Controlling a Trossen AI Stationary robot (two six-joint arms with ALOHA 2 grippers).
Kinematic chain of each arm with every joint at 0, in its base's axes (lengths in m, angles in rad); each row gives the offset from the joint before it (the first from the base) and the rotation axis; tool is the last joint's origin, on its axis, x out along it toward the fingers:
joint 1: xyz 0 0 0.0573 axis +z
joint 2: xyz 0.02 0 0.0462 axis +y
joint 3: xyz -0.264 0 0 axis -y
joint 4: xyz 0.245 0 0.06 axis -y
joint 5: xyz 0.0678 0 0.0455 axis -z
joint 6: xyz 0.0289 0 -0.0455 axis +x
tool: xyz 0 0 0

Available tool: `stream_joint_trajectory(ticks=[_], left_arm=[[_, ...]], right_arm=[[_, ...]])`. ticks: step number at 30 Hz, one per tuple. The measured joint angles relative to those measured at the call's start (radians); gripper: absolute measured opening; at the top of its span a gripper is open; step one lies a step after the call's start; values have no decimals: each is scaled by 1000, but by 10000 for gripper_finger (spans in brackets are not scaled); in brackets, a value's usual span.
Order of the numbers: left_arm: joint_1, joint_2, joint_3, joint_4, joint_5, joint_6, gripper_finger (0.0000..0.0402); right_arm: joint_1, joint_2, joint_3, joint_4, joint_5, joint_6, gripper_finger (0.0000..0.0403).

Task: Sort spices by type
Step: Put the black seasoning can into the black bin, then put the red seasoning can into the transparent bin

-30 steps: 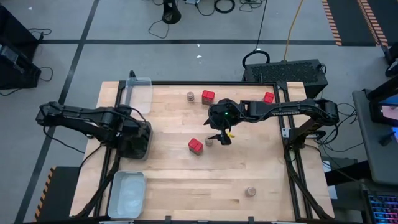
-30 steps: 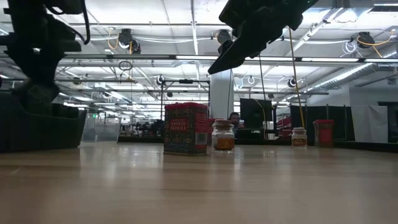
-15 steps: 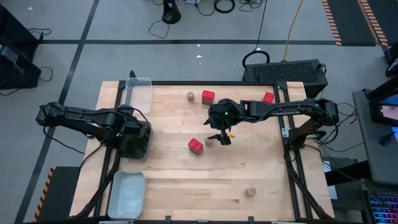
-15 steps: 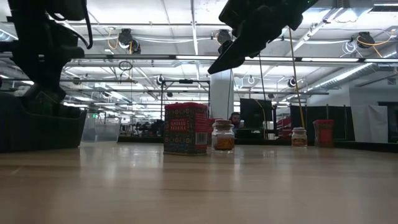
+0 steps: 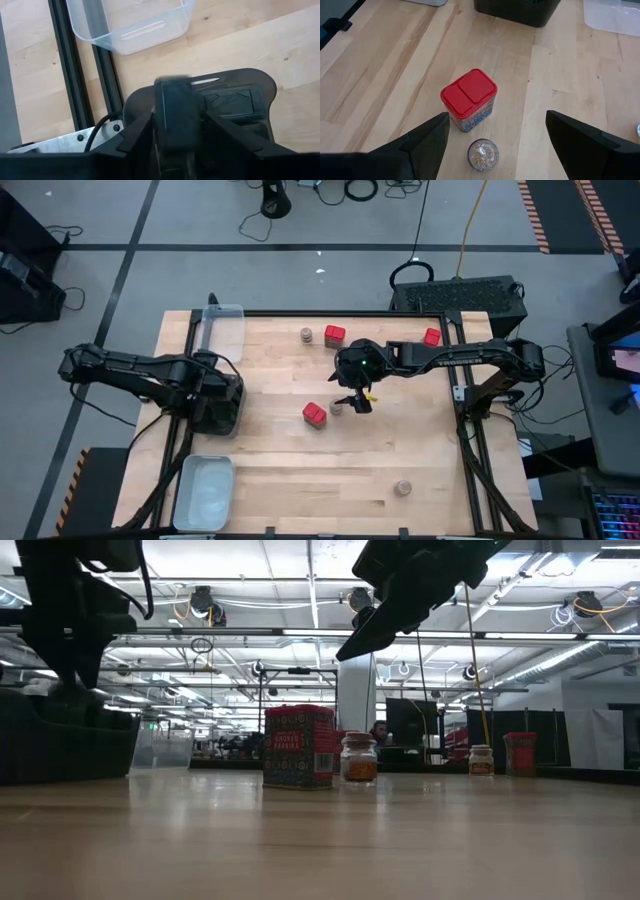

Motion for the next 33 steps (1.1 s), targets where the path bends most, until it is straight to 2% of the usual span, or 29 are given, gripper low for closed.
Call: stream_joint_trajectory(ticks=[8, 15, 19, 22, 28, 33], left_arm=[[0, 0, 0, 3, 5, 13, 191], [0, 0, 49, 6, 5, 104, 192], [0, 0, 104, 58, -5, 222, 192], [0, 0, 128, 169, 0, 390, 192], [0, 0, 135, 528, 50, 752, 192], [0, 0, 135, 772, 70, 985, 192]], right_arm=[[0, 0, 0, 0, 0, 0, 315], [0, 0, 0, 0, 0, 0, 315], [0, 0, 0, 5, 0, 1, 315], [0, 0, 0, 18, 0, 8, 315], [0, 0, 0, 23, 0, 8, 315], [3, 0, 0, 27, 0, 33, 315]])
